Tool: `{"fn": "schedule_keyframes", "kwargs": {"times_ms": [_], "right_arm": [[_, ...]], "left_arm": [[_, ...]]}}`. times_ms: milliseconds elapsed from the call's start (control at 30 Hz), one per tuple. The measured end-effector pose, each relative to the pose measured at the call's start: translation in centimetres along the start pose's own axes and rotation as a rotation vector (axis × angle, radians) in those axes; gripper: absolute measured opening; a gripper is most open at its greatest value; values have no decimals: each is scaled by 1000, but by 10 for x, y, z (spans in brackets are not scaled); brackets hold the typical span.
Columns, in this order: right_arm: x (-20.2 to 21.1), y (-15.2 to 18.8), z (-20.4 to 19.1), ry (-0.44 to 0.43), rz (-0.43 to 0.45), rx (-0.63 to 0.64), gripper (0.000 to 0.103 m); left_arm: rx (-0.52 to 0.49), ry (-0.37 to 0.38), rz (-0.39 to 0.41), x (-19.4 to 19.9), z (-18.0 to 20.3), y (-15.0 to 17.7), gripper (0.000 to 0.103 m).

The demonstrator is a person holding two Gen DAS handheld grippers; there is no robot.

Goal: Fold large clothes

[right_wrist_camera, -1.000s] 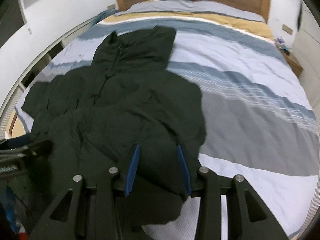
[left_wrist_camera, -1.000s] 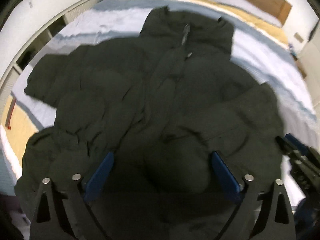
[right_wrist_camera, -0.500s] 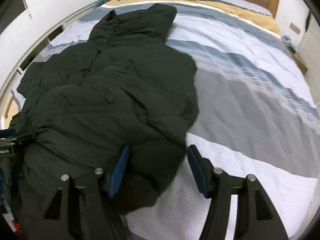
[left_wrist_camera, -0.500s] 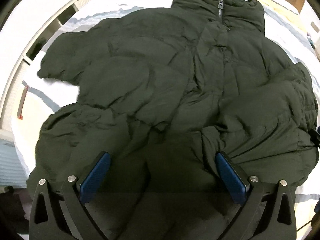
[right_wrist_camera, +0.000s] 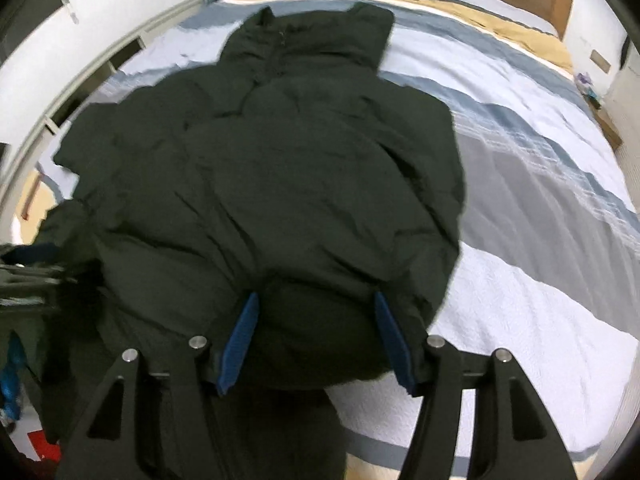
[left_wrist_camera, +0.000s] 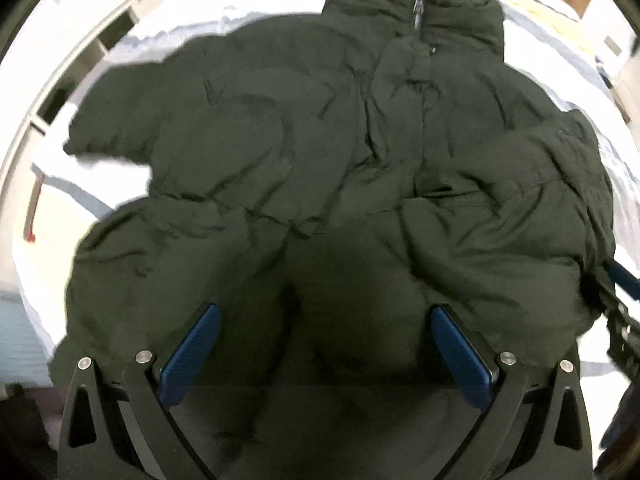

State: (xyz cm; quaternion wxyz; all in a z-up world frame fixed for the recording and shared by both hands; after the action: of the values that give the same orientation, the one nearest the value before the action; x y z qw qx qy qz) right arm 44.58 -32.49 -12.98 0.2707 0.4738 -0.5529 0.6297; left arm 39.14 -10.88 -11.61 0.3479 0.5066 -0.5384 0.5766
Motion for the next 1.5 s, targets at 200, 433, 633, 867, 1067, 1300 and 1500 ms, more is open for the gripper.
{"fn": "schedule_keyframes", "kwargs": {"times_ms": [200, 433, 633, 867, 1067, 1300, 1500], "right_arm": [[16, -2, -9, 58, 13, -38, 59], [50, 6, -48, 112, 10, -71, 59], [67, 8, -69, 171, -26, -192, 59], [77, -18, -105, 223, -47, -233, 59], [91, -34, -126, 268, -49, -223, 59], [103, -28, -132, 335, -77, -243, 59], [116, -18, -132, 368, -80, -273, 59]], "left_arm": [[7, 68, 94, 28, -42, 0, 102], [51, 132, 81, 25, -132, -9, 102], [198, 188, 59, -1, -258, -33, 102], [476, 263, 82, -44, -412, -80, 102], [704, 402, 89, -101, -489, -114, 102], [864, 497, 33, -150, -506, -123, 91], [924, 615, 34, -155, -503, -129, 69]]}}
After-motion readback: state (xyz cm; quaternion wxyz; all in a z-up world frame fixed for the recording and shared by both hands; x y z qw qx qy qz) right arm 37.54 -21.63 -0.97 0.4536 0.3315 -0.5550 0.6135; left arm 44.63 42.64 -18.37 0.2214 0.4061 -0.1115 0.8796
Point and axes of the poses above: each gripper's, at about its wrist camera, not at the fingertips, and x roughly against the way its jaws point, z to its right, y to its underside, the point moved 7 cm from there along -x, roughly the way its jaws point, and after that the axes turned 3 degrees about -x, right-handed, at the moved point
